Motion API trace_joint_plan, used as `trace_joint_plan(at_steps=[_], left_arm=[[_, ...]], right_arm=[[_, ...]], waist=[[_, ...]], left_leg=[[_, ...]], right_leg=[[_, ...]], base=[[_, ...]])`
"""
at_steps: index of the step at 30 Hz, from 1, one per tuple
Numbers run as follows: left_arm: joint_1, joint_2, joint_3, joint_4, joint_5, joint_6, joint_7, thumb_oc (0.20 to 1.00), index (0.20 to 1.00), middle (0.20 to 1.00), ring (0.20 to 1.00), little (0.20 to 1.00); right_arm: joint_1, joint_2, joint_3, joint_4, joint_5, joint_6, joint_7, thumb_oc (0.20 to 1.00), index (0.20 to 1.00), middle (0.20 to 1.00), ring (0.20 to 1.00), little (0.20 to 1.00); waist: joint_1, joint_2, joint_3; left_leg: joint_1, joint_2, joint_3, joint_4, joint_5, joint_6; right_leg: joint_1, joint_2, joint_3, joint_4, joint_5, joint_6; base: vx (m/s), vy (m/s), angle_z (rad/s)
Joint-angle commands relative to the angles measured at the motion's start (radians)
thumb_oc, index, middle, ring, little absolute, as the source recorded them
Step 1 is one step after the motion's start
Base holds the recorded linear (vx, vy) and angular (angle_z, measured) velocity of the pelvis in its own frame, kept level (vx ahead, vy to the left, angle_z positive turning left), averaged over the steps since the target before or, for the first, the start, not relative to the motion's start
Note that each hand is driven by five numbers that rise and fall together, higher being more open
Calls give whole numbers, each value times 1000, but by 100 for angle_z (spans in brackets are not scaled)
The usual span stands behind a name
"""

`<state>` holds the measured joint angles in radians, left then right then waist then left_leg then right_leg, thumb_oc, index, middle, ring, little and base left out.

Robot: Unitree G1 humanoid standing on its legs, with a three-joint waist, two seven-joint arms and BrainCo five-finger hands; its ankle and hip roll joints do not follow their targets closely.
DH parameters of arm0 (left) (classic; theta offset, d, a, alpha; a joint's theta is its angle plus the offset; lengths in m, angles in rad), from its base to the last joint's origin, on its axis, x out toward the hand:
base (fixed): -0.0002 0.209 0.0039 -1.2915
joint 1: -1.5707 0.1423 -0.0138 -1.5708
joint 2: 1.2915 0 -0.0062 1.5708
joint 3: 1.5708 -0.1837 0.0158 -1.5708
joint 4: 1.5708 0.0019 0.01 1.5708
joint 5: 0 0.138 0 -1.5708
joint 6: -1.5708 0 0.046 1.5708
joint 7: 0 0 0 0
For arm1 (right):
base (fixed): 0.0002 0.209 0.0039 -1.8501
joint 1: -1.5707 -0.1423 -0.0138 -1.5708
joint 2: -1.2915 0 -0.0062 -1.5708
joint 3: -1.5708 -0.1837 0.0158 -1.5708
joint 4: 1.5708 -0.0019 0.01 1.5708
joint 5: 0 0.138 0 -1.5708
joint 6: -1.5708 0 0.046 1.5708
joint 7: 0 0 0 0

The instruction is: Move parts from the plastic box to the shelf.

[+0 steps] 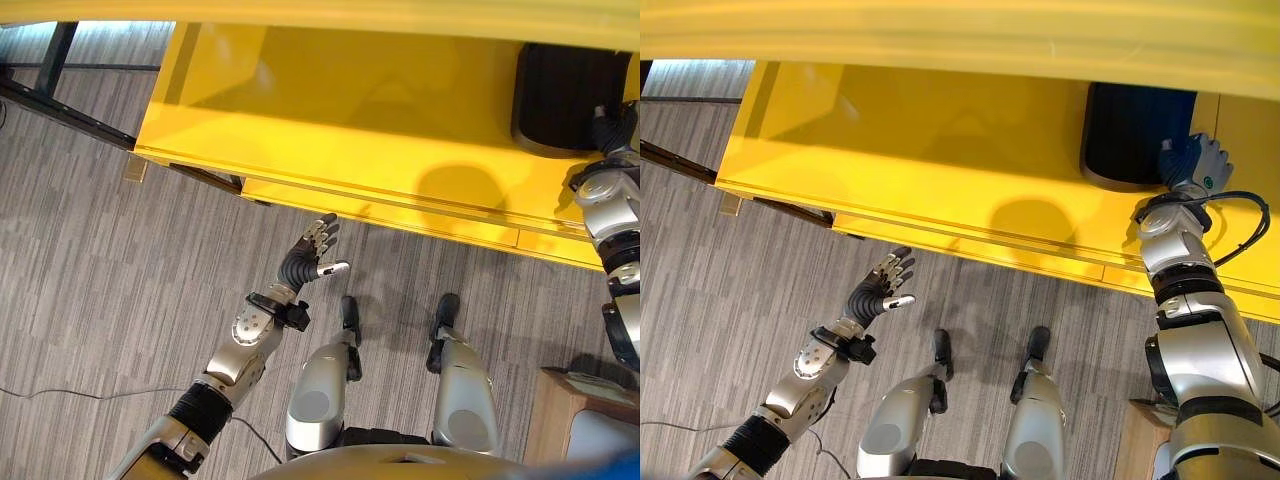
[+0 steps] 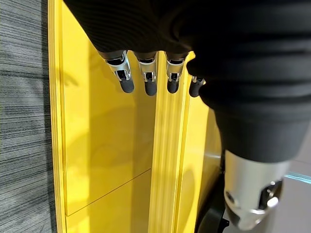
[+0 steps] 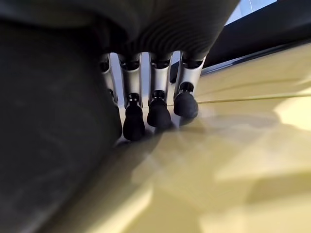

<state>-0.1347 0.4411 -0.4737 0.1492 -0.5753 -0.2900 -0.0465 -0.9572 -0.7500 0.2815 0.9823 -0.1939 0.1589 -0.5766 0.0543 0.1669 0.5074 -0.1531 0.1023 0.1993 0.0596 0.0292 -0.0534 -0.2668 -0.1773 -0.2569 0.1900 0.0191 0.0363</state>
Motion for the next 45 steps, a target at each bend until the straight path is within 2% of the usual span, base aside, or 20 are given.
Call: trace_joint_plan(at_steps=[1, 4, 6, 9, 13, 16, 17, 20, 25, 32, 37, 41, 42, 45], left_arm=[[20, 25, -45, -66, 40, -57, -19, 1000, 1000, 1000, 1000, 1000], [23, 27, -50, -75, 40, -69, 8, 1000, 1000, 1000, 1000, 1000], [25, 27, -44, -82, 34, -64, 15, 1000, 1000, 1000, 1000, 1000], [20, 30, -50, -79, 56, -49, 0, 1000, 1000, 1000, 1000, 1000], [31, 34, -59, -82, 46, -57, 0, 1000, 1000, 1000, 1000, 1000], [34, 31, -61, -87, 41, -50, 4, 1000, 1000, 1000, 1000, 1000], [42, 22, -59, -91, 59, -38, 15, 1000, 1000, 1000, 1000, 1000], [50, 20, -62, -90, 76, -39, 22, 1000, 1000, 1000, 1000, 1000], [67, 16, -55, -96, 92, -40, 42, 1000, 1000, 1000, 1000, 1000], [98, -5, -31, -79, 88, -58, 31, 1000, 1000, 1000, 1000, 1000], [151, -26, 1, -83, 90, -69, 30, 1000, 1000, 1000, 1000, 1000], [197, -48, 29, -84, 107, -78, 29, 1000, 1000, 1000, 1000, 1000], [223, -65, 49, -79, 116, -83, 26, 1000, 1000, 1000, 1000, 1000], [241, -80, 64, -70, 133, -83, 26, 1000, 1000, 1000, 1000, 1000]], right_arm=[[-82, -34, 20, 55, 26, -16, -69, 1000, 1000, 1000, 1000, 1000], [-82, -35, 4, 56, 65, -18, -98, 1000, 1000, 1000, 1000, 1000], [-77, -33, -15, 54, 102, -42, -111, 1000, 1000, 1000, 1000, 1000], [-92, -36, -29, 31, 43, -66, -102, 1000, 1000, 1000, 1000, 1000], [-96, -44, -21, -3, 71, -87, -114, 1000, 1000, 1000, 1000, 1000], [-80, -36, -45, -39, 199, -145, -88, 1000, 1000, 1000, 1000, 1000], [-48, -5, -101, -95, 296, -209, -96, 1000, 1000, 1000, 1000, 1000], [-11, 15, -156, -191, 327, -251, -71, 1000, 1000, 1000, 1000, 1000], [80, 65, -221, -388, 366, -259, 3, 1000, 1000, 1000, 1000, 1000], [204, 156, -253, -620, 410, -246, 31, 1000, 1000, 1000, 1000, 1000], [397, 254, -277, -777, 447, -244, 51, 1000, 1000, 1000, 1000, 1000], [591, 311, -269, -882, 450, -293, 65, 1000, 1000, 1000, 1000, 1000], [727, 337, -253, -935, 420, -354, 75, 1000, 1000, 1000, 1000, 1000], [823, 361, -247, -989, 406, -371, 79, 1000, 1000, 1000, 1000, 1000]], waist=[[26, -2, -4], [24, 0, -2], [23, 1, -2], [21, 3, -4], [18, 3, -7], [13, 0, -9], [5, -3, -12], [-6, -8, -16], [-31, -14, -31], [-62, -24, -60], [-93, -48, -121], [-118, -69, -162], [-139, -85, -192], [-158, -100, -221]], left_leg=[[-61, -5, -48, 42, 56, 5], [-58, -6, -49, 42, 56, 6], [-57, -7, -48, 41, 55, 6], [-52, -6, -47, 40, 55, 5], [-48, -6, -47, 37, 55, 4], [-43, -5, -46, 36, 54, 4], [-32, -2, -43, 30, 53, 5], [-21, -1, -39, 24, 52, 5], [-1, 1, -33, 18, 49, 7], [38, -1, -23, -3, 50, 11], [99, -2, -28, -70, 70, 8], [126, 2, -15, -93, 78, 8], [147, 3, 1, -107, 76, 13], [167, 1, 18, -116, 69, 18]], right_leg=[[-31, 53, 44, 196, -125, -24], [-26, 54, 46, 193, -125, -25], [-25, 54, 47, 191, -126, -25], [-22, 52, 48, 191, -127, -24], [-20, 53, 50, 189, -127, -24], [-17, 54, 54, 187, -128, -25], [-7, 56, 59, 180, -128, -27], [1, 58, 63, 173, -127, -27], [13, 62, 78, 162, -125, -26], [52, 67, 101, 121, -112, -23], [135, 78, 129, 22, -80, -7], [173, 75, 137, -25, -55, 3], [194, 72, 146, -54, -39, 11], [212, 68, 154, -82, -23, 20]], base=[[-4, 5, 3], [0, 0, 0], [0, 0, 0], [-2, 11, 0], [-1, 8, 0], [6, 12, 0], [21, 38, 0], [17, 34, -5], [20, 44, -5], [22, 49, -7], [51, 54, -7], [30, 93, -7], [22, 111, -8], [26, 107, -9]])
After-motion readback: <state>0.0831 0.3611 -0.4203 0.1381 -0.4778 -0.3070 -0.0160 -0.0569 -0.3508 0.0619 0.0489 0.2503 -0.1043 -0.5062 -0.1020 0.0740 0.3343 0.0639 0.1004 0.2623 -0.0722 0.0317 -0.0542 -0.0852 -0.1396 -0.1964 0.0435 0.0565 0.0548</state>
